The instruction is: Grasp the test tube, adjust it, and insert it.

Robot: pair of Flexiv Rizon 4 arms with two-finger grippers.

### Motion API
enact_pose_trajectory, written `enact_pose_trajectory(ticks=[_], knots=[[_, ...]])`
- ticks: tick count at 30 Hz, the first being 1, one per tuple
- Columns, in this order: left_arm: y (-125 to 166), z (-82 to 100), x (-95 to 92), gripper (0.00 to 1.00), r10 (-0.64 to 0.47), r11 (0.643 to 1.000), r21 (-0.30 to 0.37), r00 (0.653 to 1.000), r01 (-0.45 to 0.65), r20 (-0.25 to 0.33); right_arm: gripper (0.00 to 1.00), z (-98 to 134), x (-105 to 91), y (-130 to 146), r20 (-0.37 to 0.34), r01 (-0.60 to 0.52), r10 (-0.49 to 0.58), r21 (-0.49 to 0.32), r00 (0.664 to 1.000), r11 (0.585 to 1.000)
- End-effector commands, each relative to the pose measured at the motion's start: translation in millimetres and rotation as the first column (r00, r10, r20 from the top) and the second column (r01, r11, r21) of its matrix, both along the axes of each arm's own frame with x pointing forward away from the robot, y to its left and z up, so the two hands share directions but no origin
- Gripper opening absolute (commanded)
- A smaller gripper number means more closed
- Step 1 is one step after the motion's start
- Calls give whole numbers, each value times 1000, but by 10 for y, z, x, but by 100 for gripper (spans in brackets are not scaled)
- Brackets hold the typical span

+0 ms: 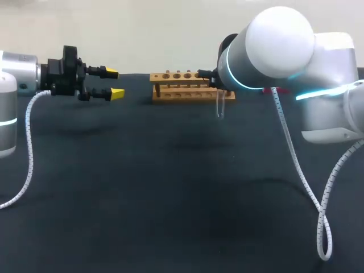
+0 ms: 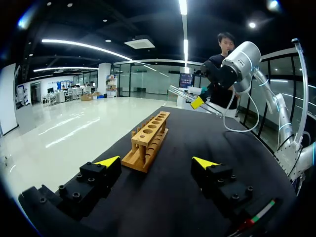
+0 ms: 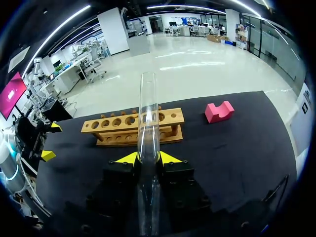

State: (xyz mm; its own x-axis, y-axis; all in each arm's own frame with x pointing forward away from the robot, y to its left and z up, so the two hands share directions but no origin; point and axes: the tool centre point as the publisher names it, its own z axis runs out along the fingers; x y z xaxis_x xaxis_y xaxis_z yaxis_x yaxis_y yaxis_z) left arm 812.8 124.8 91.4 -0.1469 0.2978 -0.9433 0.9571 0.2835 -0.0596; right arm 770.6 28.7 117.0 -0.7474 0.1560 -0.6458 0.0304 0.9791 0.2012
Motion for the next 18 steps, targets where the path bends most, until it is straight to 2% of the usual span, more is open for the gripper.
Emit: enact_pose_trajectory(ticks=[1,9,18], knots=[[4,-11,-19,100,3,1000,-3,1000,-3,6,0,-13,-14,-6,8,1,-1,2,1000,1000],[4,-11,-19,100,3,1000,-3,1000,-3,6,0,-18,23,9,6,4,-4,-1,1000,1000],[4,-11,-19,100,3,1000,-3,1000,-3,6,0,-91,184,144,-9,-14,13,-130,1000,991]])
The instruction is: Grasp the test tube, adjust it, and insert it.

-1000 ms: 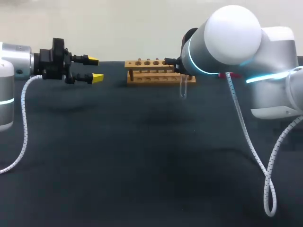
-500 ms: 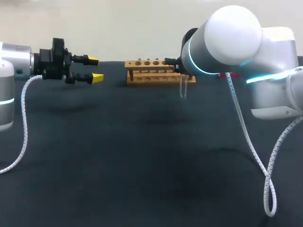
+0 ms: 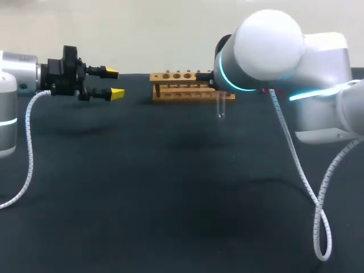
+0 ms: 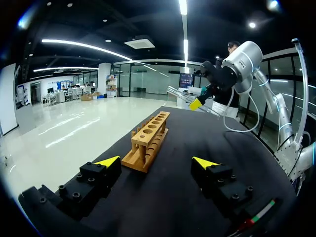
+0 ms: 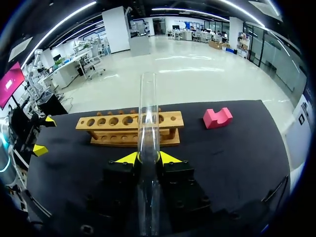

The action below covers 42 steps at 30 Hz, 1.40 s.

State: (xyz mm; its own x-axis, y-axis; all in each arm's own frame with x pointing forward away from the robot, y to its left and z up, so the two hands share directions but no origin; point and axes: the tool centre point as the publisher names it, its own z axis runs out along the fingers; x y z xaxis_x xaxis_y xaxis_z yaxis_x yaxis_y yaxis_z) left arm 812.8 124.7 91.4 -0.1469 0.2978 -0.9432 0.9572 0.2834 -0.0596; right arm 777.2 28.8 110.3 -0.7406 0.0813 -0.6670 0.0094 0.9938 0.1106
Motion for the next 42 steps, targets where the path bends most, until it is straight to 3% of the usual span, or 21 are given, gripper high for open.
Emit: enact_pose_trajectory(ticks=[1,16,42], knots=[[5,-12,-19,100,3,1000,-3,1000,-3,6,0,-39,147,155,-21,5,-6,-50,1000,999],[5,-12,-19,100,3,1000,-3,1000,-3,6,0,-316,458,257,-68,-15,10,-85,998,996],[5,-12,-19,100,3,1000,-3,1000,-3,6,0,-605,494,283,-157,-34,23,-70,987,997]])
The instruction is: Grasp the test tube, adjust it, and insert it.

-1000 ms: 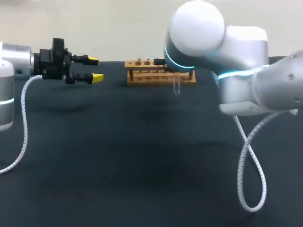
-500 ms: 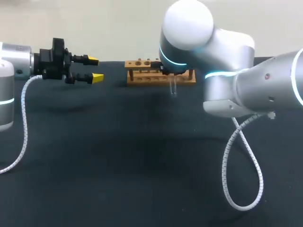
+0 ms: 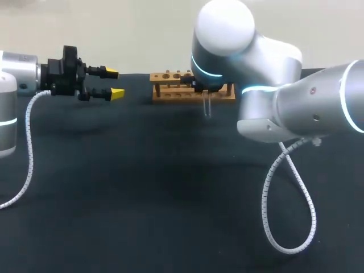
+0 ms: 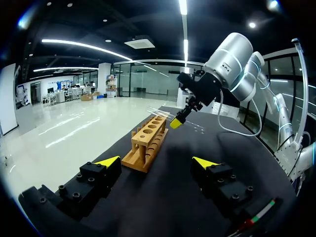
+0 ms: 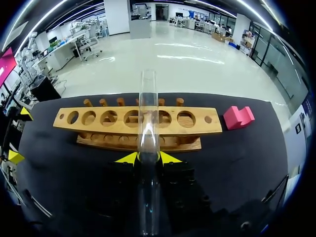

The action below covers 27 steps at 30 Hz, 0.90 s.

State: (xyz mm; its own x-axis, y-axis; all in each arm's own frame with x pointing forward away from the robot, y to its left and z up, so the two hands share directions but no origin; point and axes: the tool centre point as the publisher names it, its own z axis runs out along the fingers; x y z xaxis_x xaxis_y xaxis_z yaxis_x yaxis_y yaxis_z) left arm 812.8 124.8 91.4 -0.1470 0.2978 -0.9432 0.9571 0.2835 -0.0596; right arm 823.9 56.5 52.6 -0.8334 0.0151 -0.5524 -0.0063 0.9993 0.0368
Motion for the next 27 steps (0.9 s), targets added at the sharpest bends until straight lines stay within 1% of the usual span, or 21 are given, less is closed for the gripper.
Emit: enact_pose_trajectory(ticks=[1,13,23,27], knots=[[5,-11,-19,100,3,1000,-3,1000,-3,6,0,-38,27,7,-10,-3,3,2,1000,1000],[5,-11,-19,100,3,1000,-3,1000,-3,6,0,-154,28,11,-61,-10,12,29,998,1000],[5,-11,-19,100,3,1000,-3,1000,-3,6,0,-186,8,-11,-73,-5,7,30,997,1000],[5,-11,-19,100,3,1000,-3,1000,-3,6,0,-170,-33,-17,-69,6,-4,32,998,999]])
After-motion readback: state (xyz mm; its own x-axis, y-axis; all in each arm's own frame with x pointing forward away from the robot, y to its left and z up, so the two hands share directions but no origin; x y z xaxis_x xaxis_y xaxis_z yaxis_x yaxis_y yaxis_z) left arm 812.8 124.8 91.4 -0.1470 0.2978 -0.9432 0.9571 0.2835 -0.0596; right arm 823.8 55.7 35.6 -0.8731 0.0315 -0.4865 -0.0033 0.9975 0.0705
